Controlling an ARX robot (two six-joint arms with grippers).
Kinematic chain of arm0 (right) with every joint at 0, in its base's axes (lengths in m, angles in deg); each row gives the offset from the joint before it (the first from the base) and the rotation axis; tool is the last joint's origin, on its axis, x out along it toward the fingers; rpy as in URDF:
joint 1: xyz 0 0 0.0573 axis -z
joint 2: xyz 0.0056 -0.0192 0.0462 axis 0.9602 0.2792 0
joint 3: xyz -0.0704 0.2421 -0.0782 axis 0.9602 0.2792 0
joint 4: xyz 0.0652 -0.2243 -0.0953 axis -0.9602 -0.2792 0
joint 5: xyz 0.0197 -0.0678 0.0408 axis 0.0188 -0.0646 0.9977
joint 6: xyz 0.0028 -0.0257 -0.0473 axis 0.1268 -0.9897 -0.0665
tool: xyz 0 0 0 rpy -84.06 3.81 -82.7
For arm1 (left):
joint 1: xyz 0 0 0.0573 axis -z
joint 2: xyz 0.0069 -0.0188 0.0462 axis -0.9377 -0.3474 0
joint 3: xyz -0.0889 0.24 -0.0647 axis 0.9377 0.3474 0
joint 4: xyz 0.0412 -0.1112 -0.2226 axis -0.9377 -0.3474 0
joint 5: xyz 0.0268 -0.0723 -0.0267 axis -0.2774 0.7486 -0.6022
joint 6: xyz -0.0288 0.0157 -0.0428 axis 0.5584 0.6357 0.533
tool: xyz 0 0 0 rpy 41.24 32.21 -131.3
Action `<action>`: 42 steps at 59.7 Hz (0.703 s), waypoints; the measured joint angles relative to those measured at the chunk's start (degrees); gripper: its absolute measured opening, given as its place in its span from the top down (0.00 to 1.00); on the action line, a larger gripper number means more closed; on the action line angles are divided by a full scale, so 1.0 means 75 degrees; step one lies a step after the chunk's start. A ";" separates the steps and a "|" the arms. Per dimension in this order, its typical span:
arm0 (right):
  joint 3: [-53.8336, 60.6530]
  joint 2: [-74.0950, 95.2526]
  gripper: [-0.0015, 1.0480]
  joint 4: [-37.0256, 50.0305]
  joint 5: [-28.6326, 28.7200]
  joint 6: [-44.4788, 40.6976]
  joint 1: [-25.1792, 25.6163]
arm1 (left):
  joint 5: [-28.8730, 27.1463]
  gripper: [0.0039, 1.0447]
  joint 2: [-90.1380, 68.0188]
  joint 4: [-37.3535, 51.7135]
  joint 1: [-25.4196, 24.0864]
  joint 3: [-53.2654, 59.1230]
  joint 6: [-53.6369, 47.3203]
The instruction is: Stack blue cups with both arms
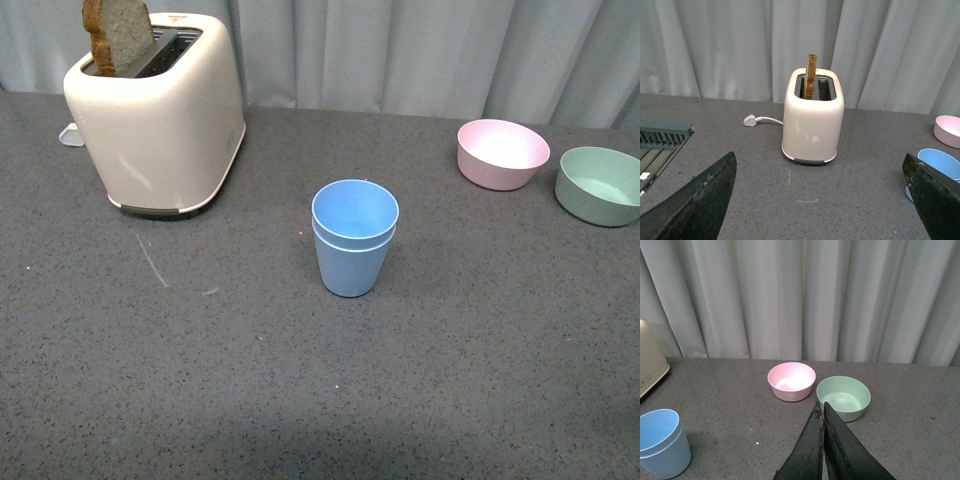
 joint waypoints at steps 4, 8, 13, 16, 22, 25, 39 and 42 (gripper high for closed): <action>0.0047 -0.0358 0.99 -0.0306 0.0000 0.0000 0.0000 | 0.0000 0.06 0.0000 0.0000 0.0000 0.0000 0.0003; 0.0079 -0.0737 0.99 -0.0624 0.0000 0.0000 0.0000 | 0.0003 0.06 0.0000 0.0000 0.0000 0.0000 0.0003; 0.0117 -0.1282 0.99 -0.1113 0.0000 0.0000 0.0000 | 0.0003 0.06 0.0000 0.0000 0.0000 0.0000 0.0003; 0.0134 -0.1545 0.99 -0.1352 0.0000 0.0000 0.0000 | 0.0003 0.06 0.0000 0.0000 0.0000 0.0000 0.0003; 0.0154 -0.2145 0.99 -0.1903 0.0000 0.0000 0.0000 | 0.0003 0.06 0.0000 0.0000 0.0000 0.0000 0.0000; 0.0154 -0.2468 0.99 -0.2203 0.0000 0.0000 0.0000 | 0.0003 0.06 0.0000 0.0000 0.0000 0.0000 0.0003; 0.0154 -0.3404 0.99 -0.3092 0.0000 0.0000 0.0000 | 0.0000 0.06 0.0000 0.0000 0.0000 0.0000 0.0000; 0.0154 -0.3570 0.99 -0.3255 0.0000 0.0000 0.0000 | 0.0003 0.06 0.0000 0.0000 0.0000 0.0000 0.0003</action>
